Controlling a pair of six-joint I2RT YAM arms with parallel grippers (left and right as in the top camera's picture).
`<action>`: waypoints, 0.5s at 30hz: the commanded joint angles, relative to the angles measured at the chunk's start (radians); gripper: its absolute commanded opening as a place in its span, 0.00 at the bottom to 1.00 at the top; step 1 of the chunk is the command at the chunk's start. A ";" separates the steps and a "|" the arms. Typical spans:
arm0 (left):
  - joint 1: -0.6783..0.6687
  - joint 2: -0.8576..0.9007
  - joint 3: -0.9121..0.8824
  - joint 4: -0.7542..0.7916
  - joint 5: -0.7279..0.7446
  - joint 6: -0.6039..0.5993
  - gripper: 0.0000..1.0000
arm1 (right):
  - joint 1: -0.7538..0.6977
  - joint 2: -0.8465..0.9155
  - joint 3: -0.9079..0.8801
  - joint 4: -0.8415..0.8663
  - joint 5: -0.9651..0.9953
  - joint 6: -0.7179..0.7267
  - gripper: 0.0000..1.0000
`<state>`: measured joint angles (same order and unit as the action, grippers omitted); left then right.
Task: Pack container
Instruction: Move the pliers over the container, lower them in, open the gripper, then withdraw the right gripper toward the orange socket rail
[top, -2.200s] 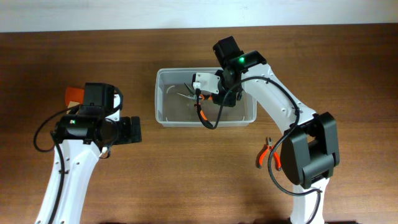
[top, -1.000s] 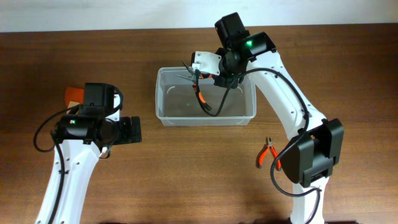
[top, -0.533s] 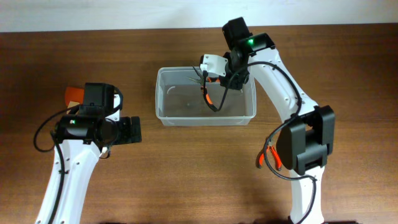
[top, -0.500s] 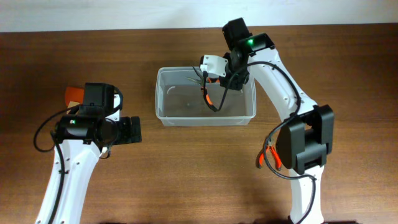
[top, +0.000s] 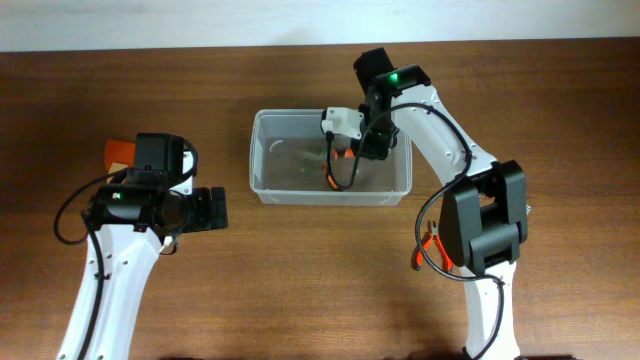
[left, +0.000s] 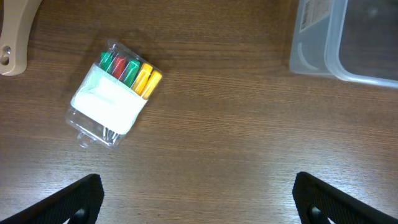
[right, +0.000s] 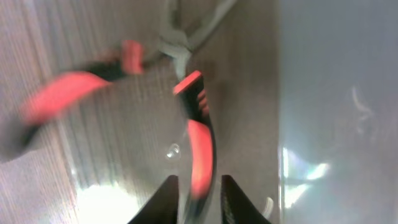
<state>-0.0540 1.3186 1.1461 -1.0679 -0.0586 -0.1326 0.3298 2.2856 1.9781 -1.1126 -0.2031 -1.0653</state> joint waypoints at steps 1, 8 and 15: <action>0.002 0.002 -0.001 0.002 0.011 -0.012 0.99 | 0.005 0.010 -0.012 0.005 -0.032 0.000 0.29; 0.002 0.002 -0.001 0.003 0.010 -0.012 0.99 | 0.005 -0.050 0.001 0.012 -0.033 0.040 0.41; 0.002 0.002 -0.001 0.007 0.010 -0.012 0.99 | 0.000 -0.246 0.102 -0.032 0.095 0.357 0.57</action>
<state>-0.0540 1.3186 1.1461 -1.0645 -0.0586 -0.1326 0.3294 2.2066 1.9930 -1.1305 -0.1909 -0.9104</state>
